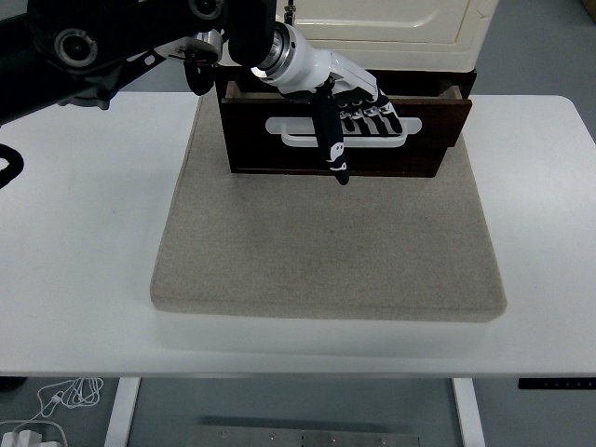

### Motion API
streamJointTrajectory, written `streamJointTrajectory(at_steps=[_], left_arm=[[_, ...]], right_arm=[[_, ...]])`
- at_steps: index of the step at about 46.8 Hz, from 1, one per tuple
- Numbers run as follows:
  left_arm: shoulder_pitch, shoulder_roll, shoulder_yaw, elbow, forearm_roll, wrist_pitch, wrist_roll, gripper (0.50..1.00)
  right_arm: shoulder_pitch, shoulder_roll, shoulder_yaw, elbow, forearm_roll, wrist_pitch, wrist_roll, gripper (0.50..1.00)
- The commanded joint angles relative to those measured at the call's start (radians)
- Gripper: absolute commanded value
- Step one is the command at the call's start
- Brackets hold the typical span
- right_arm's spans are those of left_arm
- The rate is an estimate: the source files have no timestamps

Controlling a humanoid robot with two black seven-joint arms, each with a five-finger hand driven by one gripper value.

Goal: Open the drawer under the combination cabinet

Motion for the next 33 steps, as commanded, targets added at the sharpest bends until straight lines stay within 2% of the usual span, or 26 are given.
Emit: streamJointTrajectory(at_steps=[1,33], left_arm=[[0.000,0.000,0.000,0.000,0.000,0.000,0.000,0.996],[-0.001,0.009,0.002,-0.015,-0.040,0.000,0.001,1.000]], right_arm=[[0.000,0.000,0.000,0.000,0.000,0.000,0.000,0.928],[0.000,0.000,0.000,0.000,0.000,0.000,0.000,0.928]])
